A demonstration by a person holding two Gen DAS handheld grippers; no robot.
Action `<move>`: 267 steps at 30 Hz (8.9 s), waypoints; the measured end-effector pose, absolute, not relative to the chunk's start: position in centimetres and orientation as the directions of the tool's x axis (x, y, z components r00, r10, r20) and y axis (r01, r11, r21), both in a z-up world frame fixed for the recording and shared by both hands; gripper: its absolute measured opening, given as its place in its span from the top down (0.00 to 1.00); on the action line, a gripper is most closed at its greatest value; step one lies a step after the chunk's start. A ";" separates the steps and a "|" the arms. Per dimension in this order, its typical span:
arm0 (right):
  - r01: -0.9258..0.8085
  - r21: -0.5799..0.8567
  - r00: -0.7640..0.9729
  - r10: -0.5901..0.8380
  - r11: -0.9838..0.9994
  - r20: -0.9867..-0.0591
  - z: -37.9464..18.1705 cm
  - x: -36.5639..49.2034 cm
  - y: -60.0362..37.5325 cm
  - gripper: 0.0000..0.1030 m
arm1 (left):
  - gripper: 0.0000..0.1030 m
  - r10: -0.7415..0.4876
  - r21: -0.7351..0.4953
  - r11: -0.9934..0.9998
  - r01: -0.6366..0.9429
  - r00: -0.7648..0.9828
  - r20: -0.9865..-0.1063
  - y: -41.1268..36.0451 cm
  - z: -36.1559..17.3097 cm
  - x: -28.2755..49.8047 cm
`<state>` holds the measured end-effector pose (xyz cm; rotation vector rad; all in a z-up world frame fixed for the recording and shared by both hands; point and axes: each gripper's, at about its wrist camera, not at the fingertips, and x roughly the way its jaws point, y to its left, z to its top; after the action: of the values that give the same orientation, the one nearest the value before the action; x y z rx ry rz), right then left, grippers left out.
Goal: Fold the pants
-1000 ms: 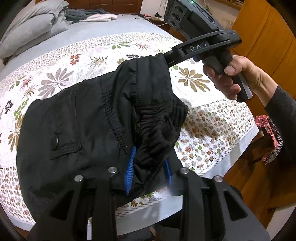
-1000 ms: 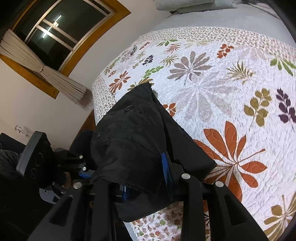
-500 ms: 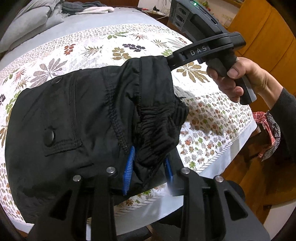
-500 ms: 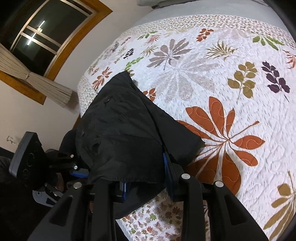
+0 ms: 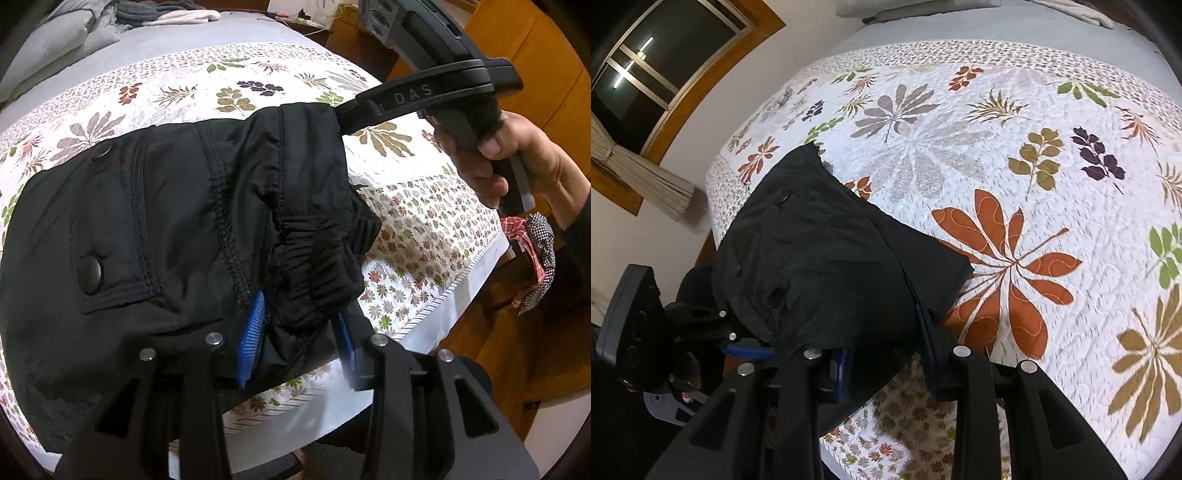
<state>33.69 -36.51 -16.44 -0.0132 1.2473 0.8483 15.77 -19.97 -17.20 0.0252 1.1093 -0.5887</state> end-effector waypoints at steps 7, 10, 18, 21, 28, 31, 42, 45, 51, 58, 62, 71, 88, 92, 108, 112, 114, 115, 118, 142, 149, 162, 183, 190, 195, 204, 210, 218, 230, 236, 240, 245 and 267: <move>-0.559 0.409 0.089 0.543 0.721 -0.835 -15.9 33.4 -37.5 0.66 | 0.63 -0.462 -0.296 0.835 0.464 0.300 -0.835 -19.5 -17.5 15.8; -0.535 0.415 0.110 0.548 0.736 -0.829 -16.0 33.6 -38.9 0.66 | 0.62 -0.473 -0.310 0.830 0.463 0.291 -0.831 -19.3 -17.8 16.0; -0.485 0.461 0.187 0.603 0.743 -0.775 -15.4 33.0 -41.2 0.66 | 0.60 -0.488 -0.331 0.823 0.462 0.276 -0.828 -19.2 -18.4 16.3; -0.479 0.463 0.224 0.614 0.746 -0.757 -14.7 32.3 -41.0 0.66 | 0.48 -0.533 -0.379 0.800 0.466 0.260 -0.805 -18.7 -18.2 16.2; -0.468 0.455 0.278 0.615 0.758 -0.738 -13.2 30.8 -41.1 0.66 | 0.33 -0.643 -0.512 0.743 0.431 0.248 -0.725 -15.5 -16.6 15.9; -0.479 0.459 0.307 0.633 0.748 -0.711 -11.6 30.0 -41.0 0.66 | 0.31 -0.653 -0.525 0.743 0.415 0.278 -0.705 -13.7 -15.9 15.9; -0.490 0.510 0.228 0.669 0.707 -0.708 -15.6 30.5 -37.1 0.68 | 0.26 -0.565 -0.448 0.822 0.352 0.400 -0.722 -8.3 -14.7 16.2; -0.444 0.540 0.185 0.662 0.715 -0.726 -18.9 31.5 -37.2 0.69 | 0.26 -0.557 -0.457 0.828 0.327 0.377 -0.740 -8.1 -16.2 16.9; -0.413 0.565 0.184 0.673 0.714 -0.716 -20.1 31.7 -37.4 0.69 | 0.26 -0.549 -0.441 0.831 0.339 0.380 -0.744 -8.1 -16.7 16.8; -0.431 0.551 0.279 0.686 0.715 -0.672 -15.5 27.2 -37.2 0.59 | 0.26 -0.569 -0.459 0.820 0.341 0.401 -0.718 -6.8 -15.8 16.0; -0.430 0.572 0.274 0.704 0.699 -0.655 -15.1 24.4 -36.5 0.59 | 0.24 -0.566 -0.454 0.822 0.343 0.416 -0.711 -5.9 -15.3 15.6; -0.377 0.628 0.223 0.725 0.680 -0.651 -18.8 22.7 -36.2 0.61 | 0.21 -0.558 -0.437 0.828 0.350 0.448 -0.699 -3.3 -14.3 17.5; -0.412 0.652 0.195 0.761 0.636 -0.619 -19.6 20.6 -37.2 0.60 | 0.15 -0.732 -0.712 0.678 0.182 0.252 -0.632 1.7 -18.3 30.1; -0.403 0.656 0.188 0.759 0.638 -0.623 -19.5 20.6 -37.3 0.60 | 0.12 -0.760 -0.750 0.645 0.146 0.228 -0.609 2.1 -18.7 30.7; -0.228 0.630 0.288 0.669 0.743 -0.685 -17.9 31.5 -37.1 0.46 | 0.11 -0.662 -0.674 0.738 0.004 0.198 -0.723 5.0 -21.2 33.2; -0.199 0.636 0.287 0.665 0.746 -0.690 -18.3 31.6 -37.4 0.45 | 0.11 -0.667 -0.691 0.721 -0.044 0.228 -0.710 7.0 -21.6 32.5; -0.205 0.652 0.327 0.678 0.731 -0.658 -16.3 30.0 -38.4 0.41 | 0.11 -0.678 -0.703 0.711 -0.021 0.246 -0.693 8.4 -20.7 30.9; -0.214 0.655 0.340 0.684 0.724 -0.645 -15.5 28.9 -38.9 0.40 | 0.11 -0.675 -0.698 0.716 -0.004 0.249 -0.694 8.9 -20.4 30.1; -0.229 0.676 0.332 0.709 0.700 -0.622 -14.8 24.8 -39.7 0.37 | 0.11 -0.687 -0.706 0.708 0.011 0.242 -0.685 10.2 -20.4 27.7; 0.109 0.846 0.174 0.828 0.523 -0.534 -24.0 25.5 -43.3 0.09 | 0.09 -0.853 -0.852 0.522 0.025 0.034 -0.522 9.0 -25.6 28.1; 0.114 0.845 0.150 0.832 0.523 -0.535 -25.4 27.6 -41.6 0.04 | 0.09 -0.857 -0.857 0.513 0.040 -0.018 -0.514 7.0 -27.1 29.7; 0.055 0.878 0.128 0.868 0.476 -0.479 -26.6 27.7 -38.2 0.03 | 0.07 -0.880 -0.880 0.474 0.022 -0.010 -0.475 6.6 -27.4 29.5; 0.006 0.901 0.087 0.898 0.433 -0.432 -26.0 28.5 -36.4 0.09 | 0.20 -0.816 -0.815 0.573 0.086 -0.038 -0.577 5.6 -27.3 29.7; -0.022 0.903 0.093 0.900 0.429 -0.426 -25.1 28.4 -35.1 0.49 | 0.46 -0.824 -0.822 0.566 0.066 0.012 -0.566 6.7 -26.9 29.6; -0.037 0.904 0.096 0.902 0.425 -0.420 -23.8 28.5 -34.5 0.57 | 0.57 -0.820 -0.818 0.572 0.062 0.021 -0.572 6.7 -25.9 29.4; -0.059 0.906 0.100 0.906 0.419 -0.412 -21.5 28.8 -33.9 0.61 | 0.61 -0.822 -0.819 0.570 0.066 0.035 -0.569 7.3 -24.7 29.7; -0.078 0.903 0.095 0.905 0.422 -0.414 -20.3 29.5 -33.1 0.61 | 0.62 -0.821 -0.818 0.571 0.078 0.055 -0.568 7.9 -23.2 29.8; -0.127 0.892 0.082 0.901 0.434 -0.427 -19.1 32.8 -31.8 0.62 | 0.62 -0.801 -0.797 0.598 0.086 0.103 -0.590 10.6 -21.0 32.2; -0.172 0.873 0.090 0.889 0.457 -0.449 -18.4 46.1 -26.0 0.62 | 0.62 -0.757 -0.767 0.641 0.032 0.191 -0.625 17.1 -19.9 44.2; -0.161 0.855 0.060 0.870 0.493 -0.490 -21.8 52.5 -22.8 0.62 | 0.60 -0.724 -0.743 0.668 -0.039 0.196 -0.661 20.2 -23.8 49.0; -0.130 0.851 0.050 0.861 0.508 -0.506 -24.8 54.6 -22.3 0.61 | 0.54 -0.734 -0.757 0.652 -0.054 0.205 -0.647 21.6 -25.7 49.8; -0.120 0.843 0.033 0.851 0.524 -0.524 -26.4 55.5 -22.8 0.42 | 0.36 -0.725 -0.748 0.663 -0.036 0.218 -0.653 21.6 -25.8 49.1; -0.131 0.625 0.203 0.638 0.769 -0.743 -23.4 49.5 -25.2 0.21 | 0.06 -0.518 -0.558 0.830 -0.019 0.349 -0.781 23.7 -23.4 40.5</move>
<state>49.54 -25.23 -23.41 0.4823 1.2616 0.5663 40.48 23.66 -23.43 -0.5283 1.1819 -0.3430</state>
